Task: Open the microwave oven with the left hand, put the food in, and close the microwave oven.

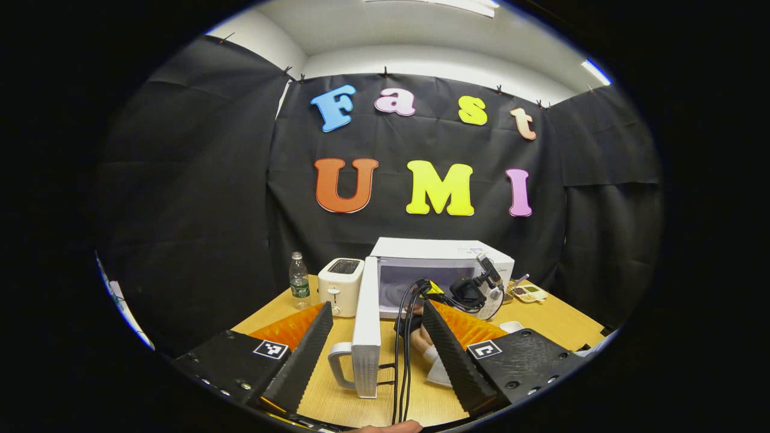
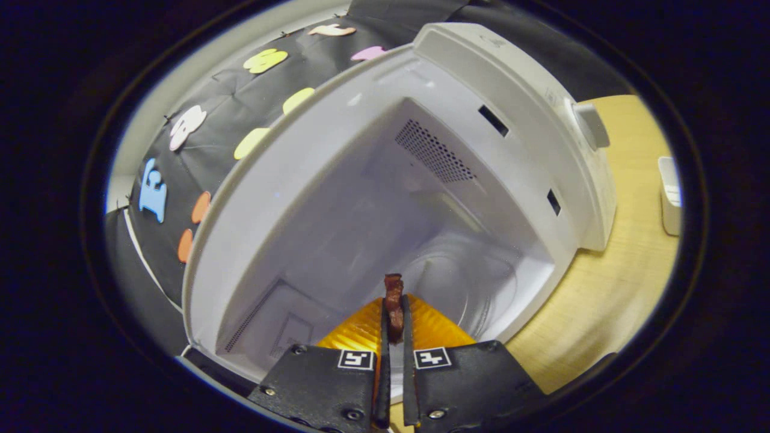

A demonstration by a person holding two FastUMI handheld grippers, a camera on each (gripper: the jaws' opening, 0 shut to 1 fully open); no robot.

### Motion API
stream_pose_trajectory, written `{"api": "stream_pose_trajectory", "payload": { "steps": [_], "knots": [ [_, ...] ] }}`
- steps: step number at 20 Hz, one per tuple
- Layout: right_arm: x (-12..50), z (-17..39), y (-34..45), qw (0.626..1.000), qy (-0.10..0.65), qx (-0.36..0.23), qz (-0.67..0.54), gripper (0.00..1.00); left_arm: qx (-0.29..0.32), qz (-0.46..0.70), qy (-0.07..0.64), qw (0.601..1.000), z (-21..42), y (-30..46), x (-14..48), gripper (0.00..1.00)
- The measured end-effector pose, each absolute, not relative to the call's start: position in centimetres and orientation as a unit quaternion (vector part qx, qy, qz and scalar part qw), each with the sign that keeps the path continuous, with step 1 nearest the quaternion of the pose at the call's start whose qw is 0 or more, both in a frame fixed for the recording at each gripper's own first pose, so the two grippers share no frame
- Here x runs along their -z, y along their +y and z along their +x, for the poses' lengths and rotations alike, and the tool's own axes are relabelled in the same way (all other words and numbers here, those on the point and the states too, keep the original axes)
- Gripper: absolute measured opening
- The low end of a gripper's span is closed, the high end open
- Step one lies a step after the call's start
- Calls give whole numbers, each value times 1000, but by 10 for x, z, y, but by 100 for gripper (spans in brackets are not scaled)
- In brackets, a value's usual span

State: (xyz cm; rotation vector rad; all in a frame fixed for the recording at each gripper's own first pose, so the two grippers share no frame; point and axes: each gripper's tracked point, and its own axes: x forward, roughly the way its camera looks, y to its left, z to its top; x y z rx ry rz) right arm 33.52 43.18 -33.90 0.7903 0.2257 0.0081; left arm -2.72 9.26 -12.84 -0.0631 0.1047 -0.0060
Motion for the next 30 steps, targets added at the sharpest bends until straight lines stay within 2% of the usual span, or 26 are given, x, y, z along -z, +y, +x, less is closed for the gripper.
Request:
{"api": "stream_pose_trajectory", "payload": {
  "steps": [1,2,7,8,9,10,11,12,15,16,17,18,19,20,21,22,23,29,30],
  "knots": [
    [338,337,436,916,112,-8,385,2,1,-35,54,998,-27,95,131,92],
    [337,337,435,918,109,-9,382,12,-1,-39,58,998,-27,98,134,92],
    [340,340,443,932,116,-9,344,16,8,-56,60,997,-26,98,139,92],
    [337,340,443,936,121,-10,329,34,16,-57,54,997,-27,95,137,78],
    [347,342,447,945,141,-6,296,51,21,-60,50,997,-27,94,137,77],
    [354,342,450,954,148,-15,261,69,22,-61,46,997,-29,94,136,89],
    [356,336,453,960,151,-22,236,87,23,-59,42,997,-30,94,134,89],
    [357,334,453,962,152,-28,225,100,22,-54,41,997,-31,94,133,89],
    [359,328,447,964,159,-27,213,100,14,-43,42,998,-35,98,134,89],
    [361,327,444,968,164,-19,188,88,12,-41,43,998,-36,99,136,89],
    [364,324,440,975,172,-11,141,100,11,-40,45,998,-38,100,138,89],
    [361,323,440,980,171,-15,100,87,8,-38,46,998,-39,102,139,89],
    [357,320,440,983,167,-24,71,100,4,-35,48,998,-41,104,140,89],
    [349,317,442,984,161,-39,61,89,-2,-33,49,998,-42,107,142,89],
    [343,310,443,984,155,-56,60,100,-6,-30,50,998,-44,109,142,89],
    [338,304,442,984,152,-69,61,89,-10,-27,50,998,-44,112,143,90],
    [332,299,439,984,149,-78,63,100,-15,-27,53,998,-46,115,145,89],
    [292,246,416,981,142,-123,51,100,-38,-29,52,998,-49,142,149,89],
    [283,237,407,982,137,-124,47,89,-42,-28,52,997,-51,146,150,89]
  ]
}}
